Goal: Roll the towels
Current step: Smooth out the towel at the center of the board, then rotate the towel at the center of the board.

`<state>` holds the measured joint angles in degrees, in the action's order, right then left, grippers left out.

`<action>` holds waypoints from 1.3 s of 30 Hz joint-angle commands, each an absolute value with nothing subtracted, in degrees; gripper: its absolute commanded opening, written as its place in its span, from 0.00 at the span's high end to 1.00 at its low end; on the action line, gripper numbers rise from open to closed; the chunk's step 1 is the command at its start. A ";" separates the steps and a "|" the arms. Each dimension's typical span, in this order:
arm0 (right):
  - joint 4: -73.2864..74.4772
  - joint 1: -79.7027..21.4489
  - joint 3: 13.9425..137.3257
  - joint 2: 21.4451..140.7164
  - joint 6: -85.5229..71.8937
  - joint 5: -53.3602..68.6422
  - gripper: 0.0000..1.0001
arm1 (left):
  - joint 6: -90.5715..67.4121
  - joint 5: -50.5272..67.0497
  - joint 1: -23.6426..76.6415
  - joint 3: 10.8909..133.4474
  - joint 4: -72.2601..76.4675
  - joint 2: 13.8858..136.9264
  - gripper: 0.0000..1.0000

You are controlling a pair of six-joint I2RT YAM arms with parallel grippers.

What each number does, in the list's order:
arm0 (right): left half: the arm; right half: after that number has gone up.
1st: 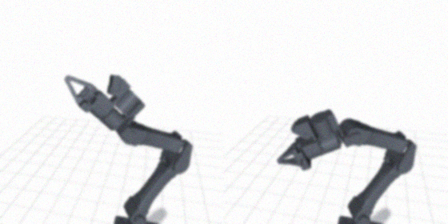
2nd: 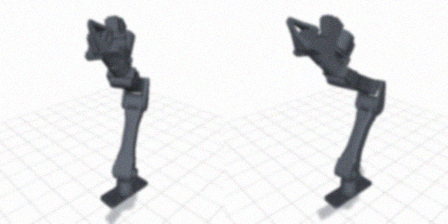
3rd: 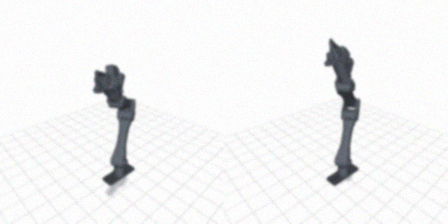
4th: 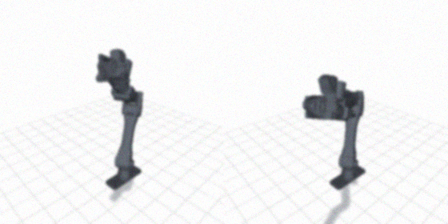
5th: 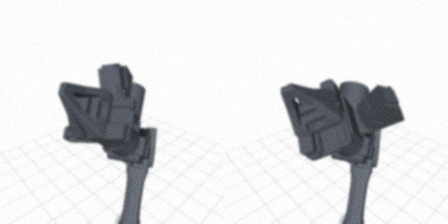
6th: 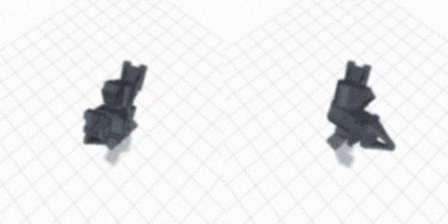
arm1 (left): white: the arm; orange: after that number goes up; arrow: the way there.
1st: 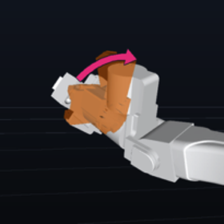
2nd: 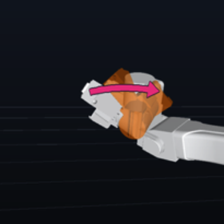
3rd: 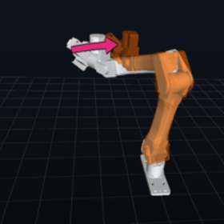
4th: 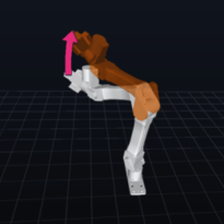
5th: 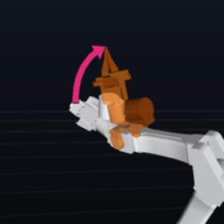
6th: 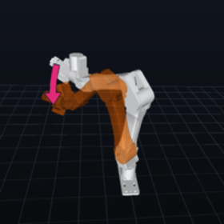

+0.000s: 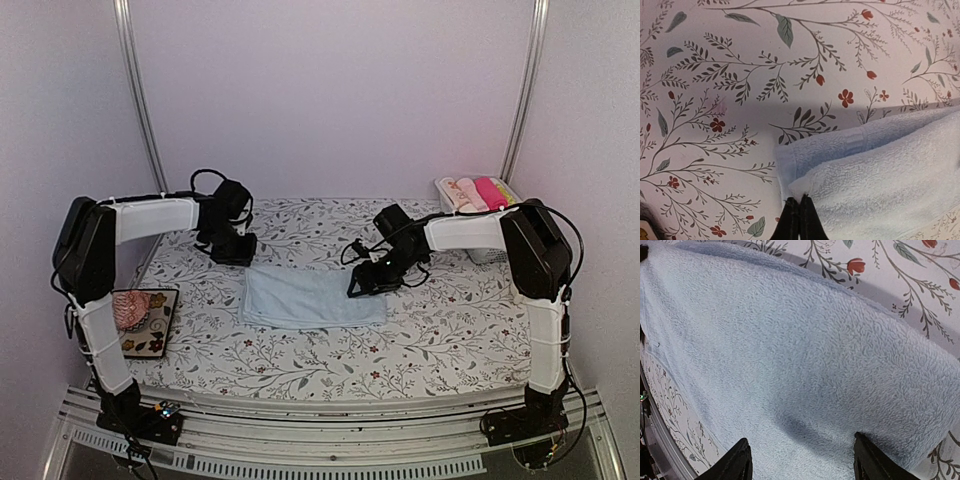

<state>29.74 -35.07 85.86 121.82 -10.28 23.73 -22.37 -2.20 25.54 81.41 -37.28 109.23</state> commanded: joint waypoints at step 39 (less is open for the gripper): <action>25.46 -29.86 91.48 120.46 -5.60 33.34 0.25 | -13.56 26.39 33.57 74.68 -42.10 104.12 0.58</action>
